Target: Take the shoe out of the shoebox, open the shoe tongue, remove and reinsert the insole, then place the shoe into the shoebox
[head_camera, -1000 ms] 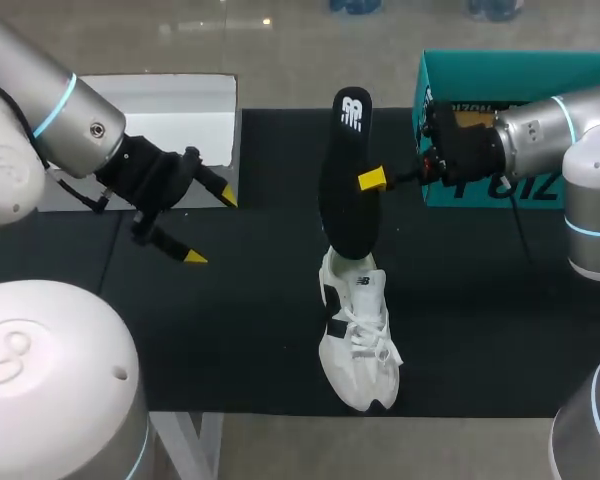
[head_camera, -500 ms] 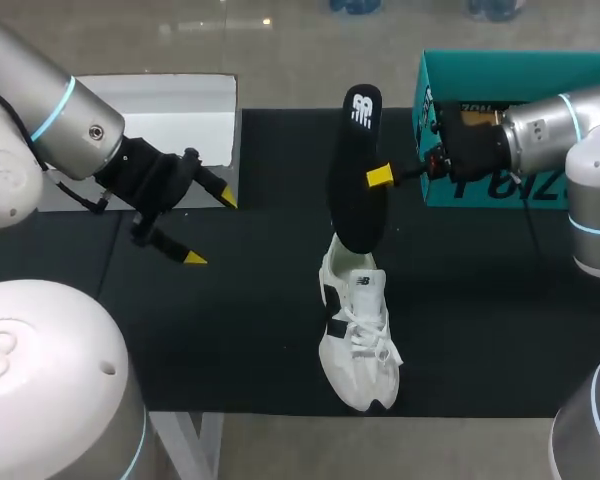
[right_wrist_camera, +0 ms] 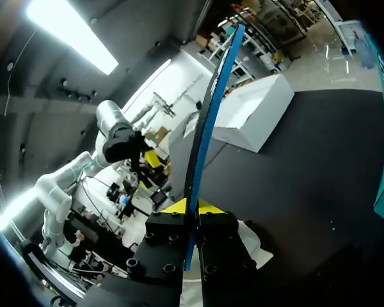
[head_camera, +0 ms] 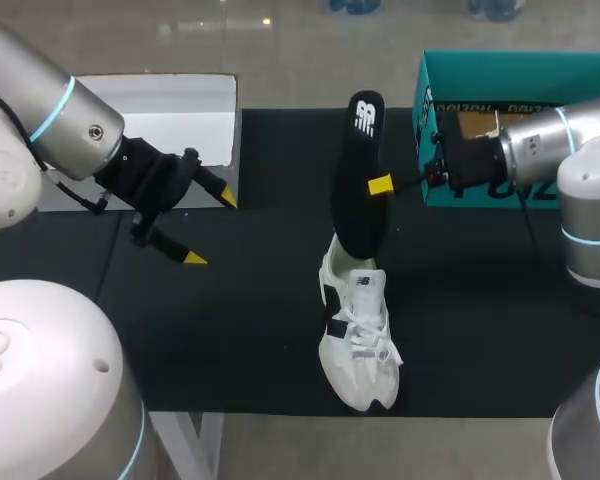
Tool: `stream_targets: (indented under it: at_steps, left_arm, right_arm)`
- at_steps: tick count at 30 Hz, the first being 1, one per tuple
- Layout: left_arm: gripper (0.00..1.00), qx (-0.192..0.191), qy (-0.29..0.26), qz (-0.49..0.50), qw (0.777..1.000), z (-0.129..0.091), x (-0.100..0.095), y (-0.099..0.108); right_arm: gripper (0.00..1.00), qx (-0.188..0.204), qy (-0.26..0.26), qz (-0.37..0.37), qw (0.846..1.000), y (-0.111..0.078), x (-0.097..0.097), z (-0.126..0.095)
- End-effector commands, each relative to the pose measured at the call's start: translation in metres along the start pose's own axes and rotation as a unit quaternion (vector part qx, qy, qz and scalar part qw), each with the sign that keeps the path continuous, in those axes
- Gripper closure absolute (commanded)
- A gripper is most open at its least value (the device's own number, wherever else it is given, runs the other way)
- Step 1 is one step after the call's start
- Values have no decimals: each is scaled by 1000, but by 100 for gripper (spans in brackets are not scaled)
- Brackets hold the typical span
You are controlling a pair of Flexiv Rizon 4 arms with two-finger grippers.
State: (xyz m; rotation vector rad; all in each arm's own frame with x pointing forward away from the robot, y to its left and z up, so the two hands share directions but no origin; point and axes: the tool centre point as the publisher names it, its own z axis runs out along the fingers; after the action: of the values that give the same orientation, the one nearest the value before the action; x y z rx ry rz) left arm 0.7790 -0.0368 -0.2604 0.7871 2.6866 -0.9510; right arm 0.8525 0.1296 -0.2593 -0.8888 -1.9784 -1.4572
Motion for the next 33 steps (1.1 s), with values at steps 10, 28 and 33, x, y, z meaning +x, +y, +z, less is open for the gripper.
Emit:
stream_targets:
  at_steps: [10, 28, 33]
  left_arm:
    - [0, -2, 1, 0, 1000, 0, 0, 0]
    - [0, -2, 1, 0, 1000, 0, 0, 0]
    - [0, -2, 1, 0, 1000, 0, 0, 0]
  right_arm:
    - [100, 26, -32, 5, 999, -29, -10, 22]
    - [100, 17, -63, 19, 998, -69, -2, 27]
    - [100, 33, -76, 29, 996, -81, 1, 31]
